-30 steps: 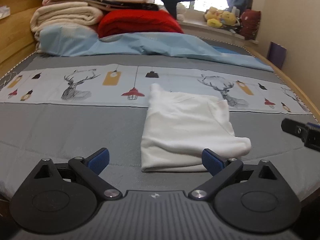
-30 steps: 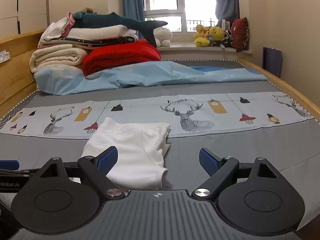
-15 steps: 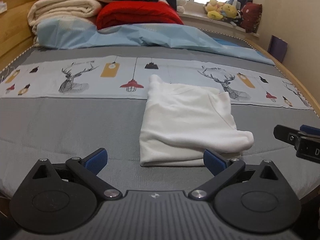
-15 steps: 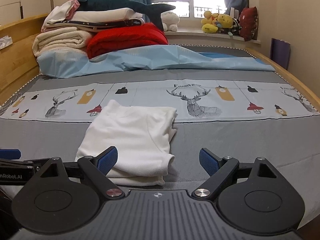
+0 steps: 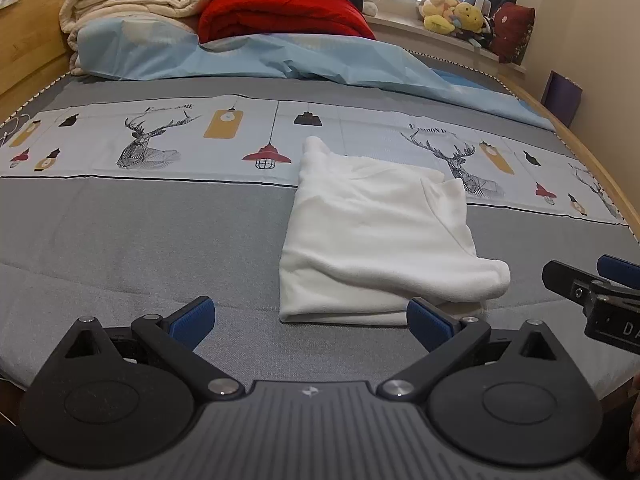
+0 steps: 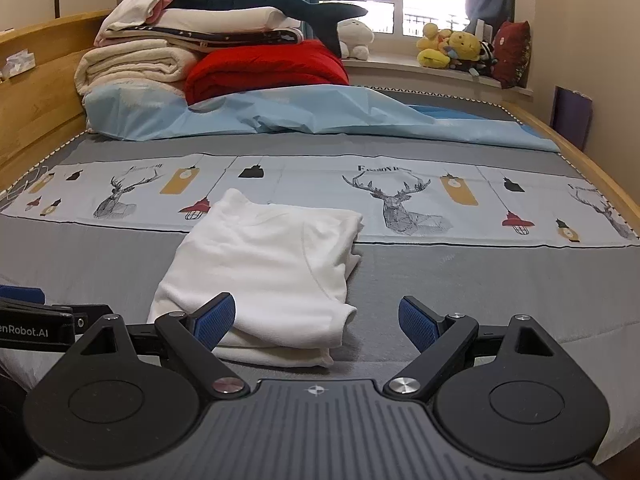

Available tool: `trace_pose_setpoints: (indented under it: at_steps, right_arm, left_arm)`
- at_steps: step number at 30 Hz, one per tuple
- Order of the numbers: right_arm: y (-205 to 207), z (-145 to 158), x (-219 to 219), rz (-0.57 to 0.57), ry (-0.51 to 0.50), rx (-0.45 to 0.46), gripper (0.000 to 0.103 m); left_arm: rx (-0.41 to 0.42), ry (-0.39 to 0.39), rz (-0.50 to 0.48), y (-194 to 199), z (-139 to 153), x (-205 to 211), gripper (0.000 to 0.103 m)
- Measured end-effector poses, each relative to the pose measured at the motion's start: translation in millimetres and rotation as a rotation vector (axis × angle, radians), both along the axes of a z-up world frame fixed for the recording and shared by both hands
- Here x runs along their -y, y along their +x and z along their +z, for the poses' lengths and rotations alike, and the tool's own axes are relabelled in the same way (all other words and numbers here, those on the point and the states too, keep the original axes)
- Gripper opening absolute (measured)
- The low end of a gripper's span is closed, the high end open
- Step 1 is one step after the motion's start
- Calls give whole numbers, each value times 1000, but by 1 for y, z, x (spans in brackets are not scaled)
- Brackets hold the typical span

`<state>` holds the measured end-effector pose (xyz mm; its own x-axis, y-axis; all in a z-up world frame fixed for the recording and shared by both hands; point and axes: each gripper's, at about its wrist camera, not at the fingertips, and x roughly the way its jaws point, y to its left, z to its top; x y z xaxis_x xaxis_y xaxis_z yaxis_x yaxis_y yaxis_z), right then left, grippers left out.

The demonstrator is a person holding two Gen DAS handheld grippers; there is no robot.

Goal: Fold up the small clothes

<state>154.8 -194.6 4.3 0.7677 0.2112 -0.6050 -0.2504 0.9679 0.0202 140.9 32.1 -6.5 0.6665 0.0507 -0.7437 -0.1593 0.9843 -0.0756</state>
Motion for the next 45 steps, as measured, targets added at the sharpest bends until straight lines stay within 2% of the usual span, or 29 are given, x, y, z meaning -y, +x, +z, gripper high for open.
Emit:
trace_pose_setpoints:
  at_steps: [26, 45]
  right_arm:
    - [-3, -1, -4, 21, -16, 3, 90]
    - [-1, -1, -2, 28, -18, 3, 90]
  left_arm:
    - [-4, -3, 4, 0, -3, 0, 102]
    - [6, 13, -28, -1, -1, 2, 102]
